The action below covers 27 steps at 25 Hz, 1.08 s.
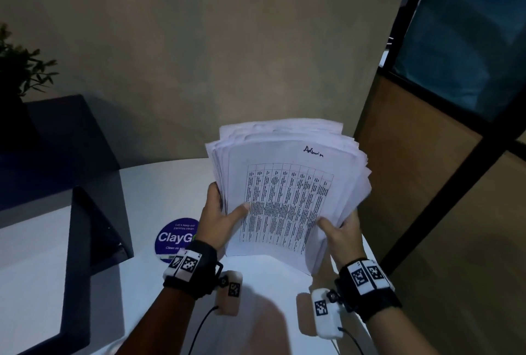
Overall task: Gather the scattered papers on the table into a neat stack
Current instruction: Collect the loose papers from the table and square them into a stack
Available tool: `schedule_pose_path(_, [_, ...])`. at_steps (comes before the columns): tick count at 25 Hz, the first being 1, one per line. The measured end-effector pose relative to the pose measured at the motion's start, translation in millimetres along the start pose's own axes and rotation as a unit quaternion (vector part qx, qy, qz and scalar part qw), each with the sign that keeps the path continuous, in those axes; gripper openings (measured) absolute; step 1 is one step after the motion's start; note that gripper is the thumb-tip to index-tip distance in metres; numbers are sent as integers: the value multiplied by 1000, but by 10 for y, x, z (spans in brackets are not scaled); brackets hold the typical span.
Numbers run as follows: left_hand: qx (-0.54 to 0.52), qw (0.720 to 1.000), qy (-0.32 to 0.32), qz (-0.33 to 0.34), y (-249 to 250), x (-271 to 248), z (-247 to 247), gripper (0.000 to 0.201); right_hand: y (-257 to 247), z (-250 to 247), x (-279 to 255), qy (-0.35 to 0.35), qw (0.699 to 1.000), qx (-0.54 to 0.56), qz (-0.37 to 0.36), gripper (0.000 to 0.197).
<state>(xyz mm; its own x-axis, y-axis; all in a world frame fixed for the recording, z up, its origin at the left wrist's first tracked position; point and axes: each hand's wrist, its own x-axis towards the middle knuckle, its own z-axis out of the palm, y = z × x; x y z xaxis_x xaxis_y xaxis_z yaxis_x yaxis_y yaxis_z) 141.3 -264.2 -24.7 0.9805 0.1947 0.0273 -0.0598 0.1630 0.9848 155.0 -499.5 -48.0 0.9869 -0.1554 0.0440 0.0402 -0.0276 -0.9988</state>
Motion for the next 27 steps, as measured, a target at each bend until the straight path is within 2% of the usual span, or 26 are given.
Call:
schedule_pose_path(4, [121, 992, 7, 19, 2, 54, 73, 39, 50, 35, 41, -23, 1000, -8, 16, 64])
schedule_pose_path(6, [154, 987, 32, 18, -31, 54, 124, 39, -6, 35, 43, -11, 1000, -23, 5, 56])
schedule_pose_path(8, [148, 985, 80, 40, 22, 16, 145, 57, -203, -29, 61, -4, 998, -53, -32, 42])
schedule_pose_path(10, [210, 957, 169, 110, 222, 3, 77, 94, -483, -130, 117, -24, 983, -131, -127, 44])
schedule_pose_path(11, [280, 927, 190, 158, 339, 28, 8, 109, -632, -161, 168, -43, 957, -212, -193, 48])
schedule_pose_path(12, [353, 898, 181, 191, 450, 47, -63, 115, -775, -175, 216, -65, 916, -306, -250, 51])
schedule_pose_path(13, [398, 884, 145, 198, 579, 64, -124, 114, -919, -178, 264, -89, 868, -388, -297, 54])
schedule_pose_path(14, [394, 895, 93, 188, 665, 81, -171, 108, -1028, -174, 294, -119, 820, -451, -331, 56])
schedule_pose_path(15, [355, 921, 35, 160, 713, 84, -198, 99, -1115, -176, 310, -155, 785, -487, -350, 56])
schedule_pose_path(17, [213, 971, -45, 95, 648, 53, -242, 83, -1223, -183, 308, -209, 757, -517, -341, 56])
schedule_pose_path(18, [155, 983, -64, 77, 562, 22, -264, 74, -1224, -179, 300, -224, 750, -526, -333, 57])
schedule_pose_path(19, [133, 986, -72, 66, 471, -13, -249, 61, -1193, -181, 302, -236, 749, -525, -326, 59])
schedule_pose_path(21, [127, 988, -57, 65, 284, -71, -226, 32, -1073, -195, 294, -219, 774, -499, -323, 59])
schedule_pose_path(22, [111, 991, -31, 61, 205, -86, -230, 26, -988, -237, 309, -174, 797, -473, -333, 56])
schedule_pose_path(23, [85, 995, -6, 58, 141, -79, -257, 25, -873, -316, 344, -99, 823, -450, -332, 55])
schedule_pose_path(24, [55, 997, 10, 54, 102, -79, -301, 27, -751, -423, 366, -5, 854, -429, -296, 63])
schedule_pose_path(25, [24, 998, 19, 53, 67, -79, -366, 32, -646, -537, 363, 73, 896, -376, -225, 77])
schedule_pose_path(26, [1, 998, 27, 49, 55, -90, -430, 38, -546, -631, 334, 110, 945, -281, -125, 92])
schedule_pose_path(27, [-15, 998, 36, 42, 58, -101, -494, 40, -468, -686, 290, 94, 981, -163, -38, 101])
